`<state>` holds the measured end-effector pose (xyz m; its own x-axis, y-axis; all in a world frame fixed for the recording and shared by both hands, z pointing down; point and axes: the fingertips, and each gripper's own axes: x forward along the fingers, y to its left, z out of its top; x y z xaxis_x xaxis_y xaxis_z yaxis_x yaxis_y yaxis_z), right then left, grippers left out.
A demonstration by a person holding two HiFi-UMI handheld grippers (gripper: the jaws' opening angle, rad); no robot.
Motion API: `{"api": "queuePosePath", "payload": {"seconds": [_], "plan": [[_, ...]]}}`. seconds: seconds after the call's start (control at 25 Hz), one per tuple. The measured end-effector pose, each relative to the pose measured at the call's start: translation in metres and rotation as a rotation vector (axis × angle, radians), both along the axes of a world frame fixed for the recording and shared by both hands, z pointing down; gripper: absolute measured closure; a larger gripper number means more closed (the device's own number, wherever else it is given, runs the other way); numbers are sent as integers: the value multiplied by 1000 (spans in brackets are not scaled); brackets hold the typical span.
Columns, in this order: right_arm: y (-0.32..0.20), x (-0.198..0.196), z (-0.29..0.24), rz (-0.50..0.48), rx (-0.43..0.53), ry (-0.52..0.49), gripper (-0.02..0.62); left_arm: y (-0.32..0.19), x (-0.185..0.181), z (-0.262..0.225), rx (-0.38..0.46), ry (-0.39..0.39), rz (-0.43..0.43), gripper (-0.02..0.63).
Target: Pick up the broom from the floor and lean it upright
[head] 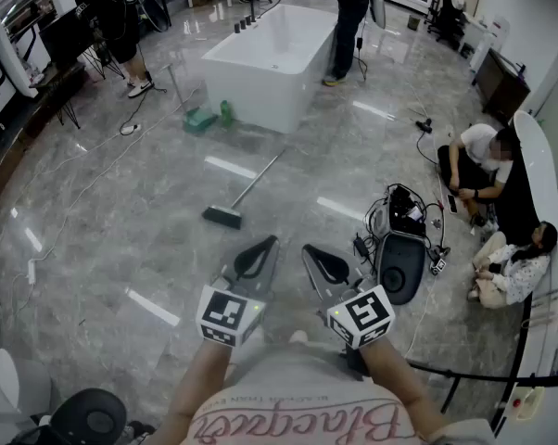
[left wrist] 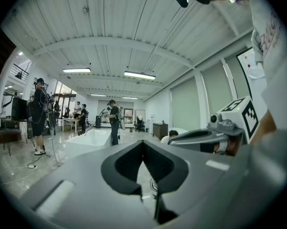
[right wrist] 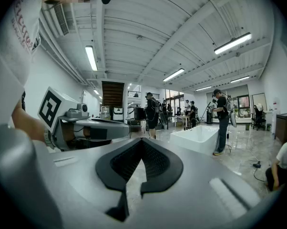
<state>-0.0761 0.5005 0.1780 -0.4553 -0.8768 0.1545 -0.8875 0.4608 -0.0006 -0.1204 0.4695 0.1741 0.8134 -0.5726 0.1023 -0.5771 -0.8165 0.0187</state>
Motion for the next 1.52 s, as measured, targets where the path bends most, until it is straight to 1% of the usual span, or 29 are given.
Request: {"api": "queuePosePath", "payload": {"seconds": [0.16,0.44,0.68,0.88,1.04,1.16,1.36,1.52], "plan": [[-1,7,3,9,-7,-14,595,0,9,-7,21,11,3,606],[3,18,6,-5,-8,-24,595,2,19,-2,10,7,-31,606],[4,29,10,-7,14,-23,595,2,22,12,-13,5,-74,606],[-12,35,21,-30,-18,-24,594,-14,26,28,-63,1,-93,606],[-39,42,29,-40,-38,-26,594,-46,35,26,-56,-3,-87,606],[-70,47,35,-43,-58,-12,594,-83,43,25,-47,3,-85,606],[-142,55,40,-54,-87,14,594,-158,55,29,-45,5,-66,606],[-202,53,36,-56,-87,32,594,-214,55,31,-52,6,-68,606]]}}
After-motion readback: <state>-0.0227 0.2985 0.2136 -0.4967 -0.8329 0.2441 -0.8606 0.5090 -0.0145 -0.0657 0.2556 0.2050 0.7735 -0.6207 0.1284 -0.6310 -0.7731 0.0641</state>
